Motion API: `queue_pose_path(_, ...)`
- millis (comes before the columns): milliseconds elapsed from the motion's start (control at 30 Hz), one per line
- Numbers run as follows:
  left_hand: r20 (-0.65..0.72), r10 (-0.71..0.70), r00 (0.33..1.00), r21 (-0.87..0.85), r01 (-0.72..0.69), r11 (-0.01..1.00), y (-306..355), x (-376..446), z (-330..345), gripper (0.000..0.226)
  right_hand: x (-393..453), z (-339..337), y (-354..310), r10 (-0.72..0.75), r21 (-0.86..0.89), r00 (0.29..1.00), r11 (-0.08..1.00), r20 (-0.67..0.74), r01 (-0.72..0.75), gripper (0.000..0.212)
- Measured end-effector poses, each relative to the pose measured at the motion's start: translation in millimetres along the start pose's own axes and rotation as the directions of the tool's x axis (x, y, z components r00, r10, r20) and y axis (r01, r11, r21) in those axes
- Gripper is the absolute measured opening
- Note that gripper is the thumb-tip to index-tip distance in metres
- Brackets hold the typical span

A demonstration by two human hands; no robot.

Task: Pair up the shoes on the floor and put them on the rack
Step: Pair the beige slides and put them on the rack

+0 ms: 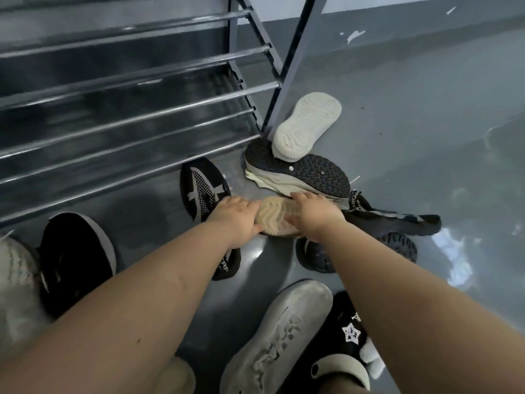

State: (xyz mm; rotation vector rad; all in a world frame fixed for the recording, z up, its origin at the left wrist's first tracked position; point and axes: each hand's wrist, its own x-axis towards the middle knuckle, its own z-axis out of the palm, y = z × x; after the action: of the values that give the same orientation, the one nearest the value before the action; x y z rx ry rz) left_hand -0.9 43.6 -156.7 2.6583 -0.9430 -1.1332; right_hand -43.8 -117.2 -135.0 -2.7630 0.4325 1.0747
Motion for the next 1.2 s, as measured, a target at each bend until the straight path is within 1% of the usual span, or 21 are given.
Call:
queue_pose_path(100, 0.026, -0.052, 0.998, -0.075, 0.054, 0.996, 3.8, 16.8, 10.7, 0.073, 12.1, 5.8, 1.0, 0.017, 0.037, 1.000, 0.999, 0.020, -0.017, 0.050)
queue_pose_path(167, 0.039, -0.107, 0.994, -0.137, 0.111, 0.984, 4.9, 24.6, 13.6, 0.078, 18.0, 6.3, -0.8, 0.020, 0.072, 0.999, 0.997, 0.038, -0.023, 0.050)
queue_pose_path(233, 0.033, -0.150, 0.988, -0.166, 0.153, 0.974, 6.7, 31.0, 12.8, 0.074, 22.8, 6.4, -2.3, 0.018, 0.096, 0.998, 0.995, 0.052, -0.023, 0.052)
queue_pose_path(300, 0.023, -0.167, 0.986, -0.167, 0.168, 0.971, 7.4, 35.8, 11.0, 0.067, 27.3, 8.3, -3.9, 0.033, 0.131, 0.998, 0.991, 0.060, -0.040, 0.050)
queue_pose_path(367, 0.024, -0.169, 0.985, -0.165, 0.170, 0.971, 6.4, 38.5, 10.3, 0.064, 31.6, 10.0, -6.3, 0.061, 0.143, 0.996, 0.987, 0.068, -0.070, 0.048)
queue_pose_path(433, 0.039, -0.155, 0.987, -0.167, 0.160, 0.973, 4.1, 39.3, 9.9, 0.064, 33.8, 9.1, -8.8, 0.071, 0.107, 0.995, 0.991, 0.071, -0.079, 0.052)
queue_pose_path(500, 0.050, -0.143, 0.989, -0.207, 0.150, 0.967, 1.1, 38.5, 10.3, 0.066, 33.5, 5.2, -10.0, 0.062, 0.064, 0.996, 0.996, 0.067, -0.066, 0.055)
queue_pose_path(567, 0.041, -0.138, 0.990, -0.276, 0.144, 0.950, -0.5, 34.4, 10.2, 0.067, 31.4, 0.7, -9.7, 0.051, 0.058, 0.995, 0.997, 0.085, -0.056, 0.058)
queue_pose_path(633, 0.011, -0.135, 0.991, -0.366, 0.129, 0.921, -0.5, 28.3, 8.2, 0.066, 28.2, -3.3, -9.0, 0.040, 0.105, 0.994, 0.993, 0.101, -0.051, 0.061)
queue_pose_path(733, -0.032, -0.150, 0.988, -0.505, 0.114, 0.856, -2.6, 15.7, 1.2, 0.063, 21.2, -5.0, -11.7, 0.021, 0.227, 0.996, 0.973, 0.090, -0.041, 0.065)
queue_pose_path(767, -0.050, -0.153, 0.987, -0.530, 0.103, 0.842, -5.3, 11.4, -0.8, 0.062, 17.5, -5.3, -14.0, 0.012, 0.255, 0.997, 0.966, 0.081, -0.032, 0.066)
queue_pose_path(833, -0.085, -0.156, 0.984, -0.568, 0.081, 0.819, -12.4, 0.5, -3.9, 0.060, 8.4, -7.4, -21.0, -0.018, 0.249, 0.999, 0.968, 0.045, 0.006, 0.065)
queue_pose_path(1000, -0.182, -0.207, 0.961, -0.690, 0.025, 0.723, -29.6, -43.7, -7.7, 0.058, -21.5, -13.5, -46.9, -0.140, 0.094, 0.987, 0.985, -0.075, 0.147, 0.068)
queue_pose_path(1067, -0.227, -0.229, 0.947, -0.699, 0.006, 0.715, -38.3, -67.6, -9.3, 0.058, -36.3, -14.3, -61.5, -0.187, 0.072, 0.976, 0.978, -0.110, 0.195, 0.067)
queue_pose_path(1200, -0.308, -0.244, 0.919, -0.685, -0.036, 0.728, -53.3, -119.7, -17.6, 0.055, -69.1, -8.8, -89.2, -0.262, 0.133, 0.936, 0.945, -0.235, 0.298, 0.061)
